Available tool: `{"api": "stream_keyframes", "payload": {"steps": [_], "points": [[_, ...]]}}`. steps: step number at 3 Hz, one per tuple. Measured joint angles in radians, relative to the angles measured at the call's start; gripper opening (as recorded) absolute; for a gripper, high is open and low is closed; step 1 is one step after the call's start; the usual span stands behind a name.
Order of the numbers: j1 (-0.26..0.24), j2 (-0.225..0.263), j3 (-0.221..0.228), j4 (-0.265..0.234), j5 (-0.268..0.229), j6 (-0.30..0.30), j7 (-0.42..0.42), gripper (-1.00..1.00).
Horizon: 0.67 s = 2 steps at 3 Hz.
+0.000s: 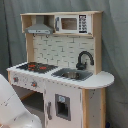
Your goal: Play with the kitchen
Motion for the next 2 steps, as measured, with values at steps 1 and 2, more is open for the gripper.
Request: {"api": "stream_keyframes", "payload": {"steps": [1,2], "points": [[0.000,-0.024,0.000,0.000,-0.018,0.003,0.120,1.00],[0.000,-0.053,0.000,0.000,-0.021,0.008,0.237,1.00]]}}
